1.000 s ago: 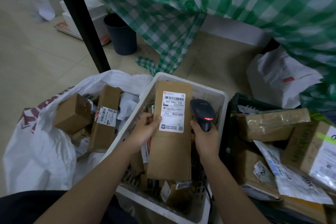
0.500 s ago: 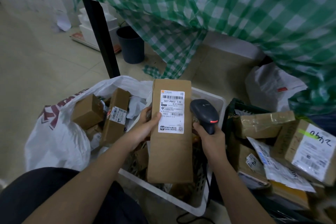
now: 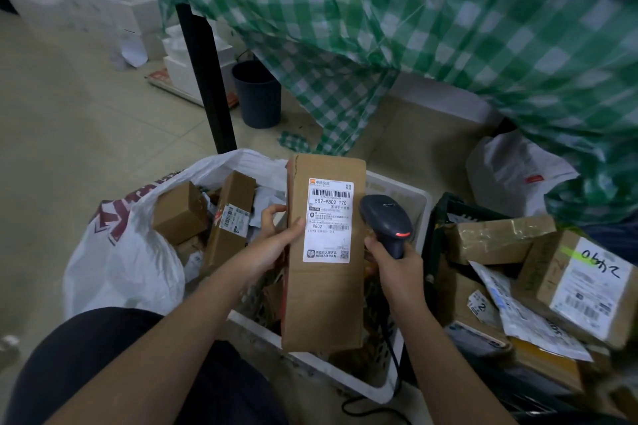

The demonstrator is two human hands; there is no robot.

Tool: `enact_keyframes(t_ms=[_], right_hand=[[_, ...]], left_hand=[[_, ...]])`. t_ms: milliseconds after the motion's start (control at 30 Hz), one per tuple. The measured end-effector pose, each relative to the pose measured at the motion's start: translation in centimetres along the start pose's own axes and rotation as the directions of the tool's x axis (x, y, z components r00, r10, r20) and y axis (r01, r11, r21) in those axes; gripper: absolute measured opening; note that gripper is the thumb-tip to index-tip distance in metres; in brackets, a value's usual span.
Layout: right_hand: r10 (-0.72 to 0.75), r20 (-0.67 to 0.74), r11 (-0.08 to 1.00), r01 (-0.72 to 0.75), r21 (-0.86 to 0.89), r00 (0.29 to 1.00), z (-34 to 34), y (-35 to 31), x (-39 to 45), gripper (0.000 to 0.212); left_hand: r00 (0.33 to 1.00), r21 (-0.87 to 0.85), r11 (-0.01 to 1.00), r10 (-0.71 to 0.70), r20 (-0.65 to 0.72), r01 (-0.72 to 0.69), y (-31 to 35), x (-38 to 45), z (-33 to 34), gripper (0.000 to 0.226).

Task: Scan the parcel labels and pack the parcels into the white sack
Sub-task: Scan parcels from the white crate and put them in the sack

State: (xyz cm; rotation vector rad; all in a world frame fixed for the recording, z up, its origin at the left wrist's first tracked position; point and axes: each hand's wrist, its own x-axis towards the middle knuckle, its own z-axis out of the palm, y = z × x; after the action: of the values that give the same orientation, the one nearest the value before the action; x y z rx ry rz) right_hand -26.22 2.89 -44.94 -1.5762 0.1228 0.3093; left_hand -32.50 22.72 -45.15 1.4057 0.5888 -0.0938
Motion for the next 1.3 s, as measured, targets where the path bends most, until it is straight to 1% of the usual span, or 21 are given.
enact_keyframes(t_ms=[67,167,267,333,433,500,567,633,733,833,1000,1100,1300], right_hand=[[0.009,-0.019,1.000,-0.008,0.025,1.000,0.0,-0.4,0.3,0.009],[-0.001,-0.026,1.000,0.001,-0.004,1.000,0.3,-0.9,1.4,0.007],[0.034,-0.040,0.999,-0.036,-0.040,0.999,0.6,-1.0,3.0,0.010],[0.068,-0.043,0.996,-0.071,-0.062,0.997,0.8,-0.9,3.9,0.008],[0.093,-0.052,0.991,-0.097,-0.093,0.994,0.8,-0.7,4.8,0.012],[0.097,-0.070,0.990,-0.104,-0.098,0.993,0.7,-1.1,4.7,0.008],[0.103,-0.056,0.990,-0.108,-0.085,0.993,0.2,-1.5,4.1,0.008],[0.096,0.006,0.990,-0.095,-0.108,0.995,-0.4,-1.9,3.2,0.006],[0.101,0.110,0.978,-0.078,-0.193,0.989,-0.8,-2.3,2.2,0.014],[0.093,0.151,0.973,-0.058,-0.224,0.984,-0.7,-2.6,1.4,0.013],[0.078,0.124,0.971,-0.047,-0.235,0.989,-1.1,-2.7,0.6,0.020],[0.096,0.093,0.969,-0.071,-0.238,0.991,-1.6,-2.7,0.4,0.019],[0.116,0.098,0.958,-0.086,-0.273,0.988,-1.9,-2.9,0.2,0.019]], left_hand=[[0.999,0.033,0.999,0.030,-0.010,-0.030,0.2,0.3,0.1,0.055],[0.996,0.095,0.992,0.084,-0.029,-0.081,0.8,1.4,0.3,0.068],[0.994,0.121,0.989,0.088,-0.059,-0.081,1.2,3.2,0.4,0.082],[0.994,0.176,0.982,0.081,-0.068,-0.068,1.2,4.3,0.6,0.086],[0.994,0.220,0.974,0.074,-0.074,-0.056,0.9,5.6,0.8,0.085],[0.994,0.194,0.980,0.062,-0.085,-0.044,0.5,6.4,0.7,0.087],[0.994,0.142,0.990,0.023,-0.106,-0.007,0.1,7.2,0.4,0.092],[0.992,0.115,0.993,0.002,-0.125,0.013,-0.2,7.7,0.2,0.094],[0.992,0.087,0.996,-0.011,-0.126,0.022,-0.3,8.1,0.4,0.091],[0.993,0.110,0.994,-0.002,-0.121,0.016,-0.4,7.9,0.8,0.086],[0.991,0.117,0.993,0.010,-0.133,0.005,-0.4,7.5,0.8,0.088],[0.992,0.110,0.994,0.011,-0.126,0.003,-0.5,7.5,0.7,0.091],[0.994,0.119,0.993,0.013,-0.110,0.000,-0.5,7.4,0.7,0.094]])
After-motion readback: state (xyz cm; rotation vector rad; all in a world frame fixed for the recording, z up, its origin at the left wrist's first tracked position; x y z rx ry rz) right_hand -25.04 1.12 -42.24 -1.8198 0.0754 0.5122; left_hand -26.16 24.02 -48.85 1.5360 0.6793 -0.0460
